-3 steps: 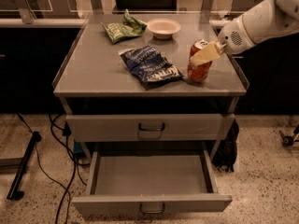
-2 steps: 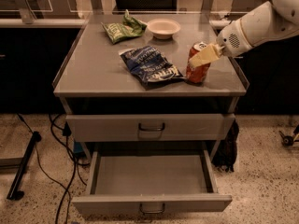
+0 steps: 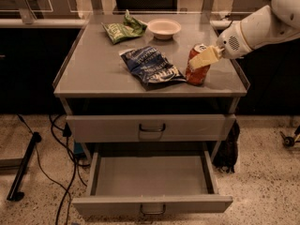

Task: Pick coke can from middle drawer and place on counter

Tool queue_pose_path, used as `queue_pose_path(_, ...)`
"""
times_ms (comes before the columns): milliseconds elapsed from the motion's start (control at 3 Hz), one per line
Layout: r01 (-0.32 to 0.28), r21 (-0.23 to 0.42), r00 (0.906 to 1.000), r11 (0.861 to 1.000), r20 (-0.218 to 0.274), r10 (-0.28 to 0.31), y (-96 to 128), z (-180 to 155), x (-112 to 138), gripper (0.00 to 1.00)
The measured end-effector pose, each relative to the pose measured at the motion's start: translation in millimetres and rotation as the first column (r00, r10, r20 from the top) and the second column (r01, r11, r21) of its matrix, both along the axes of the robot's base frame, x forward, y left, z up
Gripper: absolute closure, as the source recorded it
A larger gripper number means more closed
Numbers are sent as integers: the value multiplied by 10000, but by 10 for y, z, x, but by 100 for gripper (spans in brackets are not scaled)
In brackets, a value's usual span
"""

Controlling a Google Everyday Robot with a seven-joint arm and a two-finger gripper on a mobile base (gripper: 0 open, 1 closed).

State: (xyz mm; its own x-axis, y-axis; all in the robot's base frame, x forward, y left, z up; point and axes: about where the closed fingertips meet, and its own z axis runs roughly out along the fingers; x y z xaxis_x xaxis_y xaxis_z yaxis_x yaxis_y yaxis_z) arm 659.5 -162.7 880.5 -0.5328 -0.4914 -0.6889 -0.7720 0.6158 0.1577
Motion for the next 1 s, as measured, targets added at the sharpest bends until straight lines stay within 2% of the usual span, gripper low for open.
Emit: queue_pose_path(1000,-1,0,10000,10000,-1,1,1,-1,0,29)
